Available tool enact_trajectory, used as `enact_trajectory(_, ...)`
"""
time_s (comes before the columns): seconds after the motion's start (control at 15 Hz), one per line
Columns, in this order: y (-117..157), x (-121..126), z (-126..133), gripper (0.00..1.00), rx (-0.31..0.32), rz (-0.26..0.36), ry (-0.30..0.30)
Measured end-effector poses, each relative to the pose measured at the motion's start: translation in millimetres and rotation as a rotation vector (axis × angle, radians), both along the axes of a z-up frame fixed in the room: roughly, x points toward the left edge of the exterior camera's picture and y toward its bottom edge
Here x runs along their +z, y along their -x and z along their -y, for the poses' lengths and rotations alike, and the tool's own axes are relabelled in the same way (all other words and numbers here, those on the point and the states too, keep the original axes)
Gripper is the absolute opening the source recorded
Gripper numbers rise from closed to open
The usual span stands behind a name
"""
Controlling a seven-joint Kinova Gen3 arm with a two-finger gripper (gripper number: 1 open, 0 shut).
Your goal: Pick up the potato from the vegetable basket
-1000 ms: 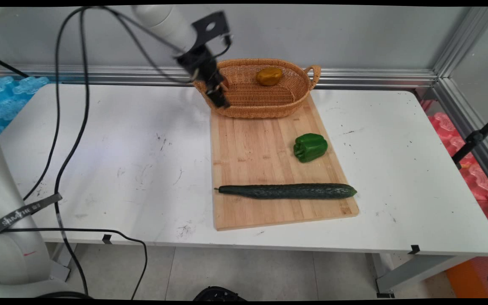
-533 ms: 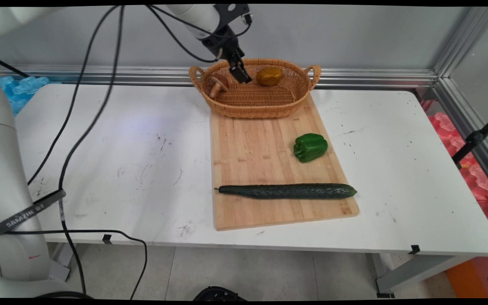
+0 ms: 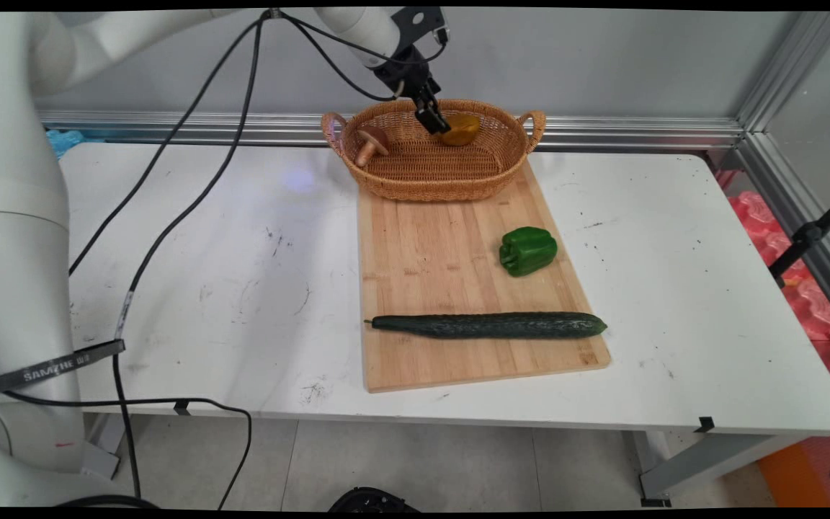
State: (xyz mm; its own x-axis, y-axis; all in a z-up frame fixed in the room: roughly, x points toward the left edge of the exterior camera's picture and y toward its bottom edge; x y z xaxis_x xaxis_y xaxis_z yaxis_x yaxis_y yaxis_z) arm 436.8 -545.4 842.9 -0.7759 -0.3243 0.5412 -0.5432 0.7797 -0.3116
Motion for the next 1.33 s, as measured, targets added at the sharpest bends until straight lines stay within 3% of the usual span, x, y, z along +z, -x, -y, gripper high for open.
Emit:
enact_trajectory(0.53,-3,-33,39,1.0,-0.007,-0.042,0.017)
enact_trajectory(1.13,2,-67,59,1.0,-0.022,-0.071,0.027)
enact_trajectory(1.2,3,-70,60,0.0,-0.026,-0.073,0.027)
enact_trajectory(1.33,5,-77,61,0.0,-0.032,-0.075,0.025)
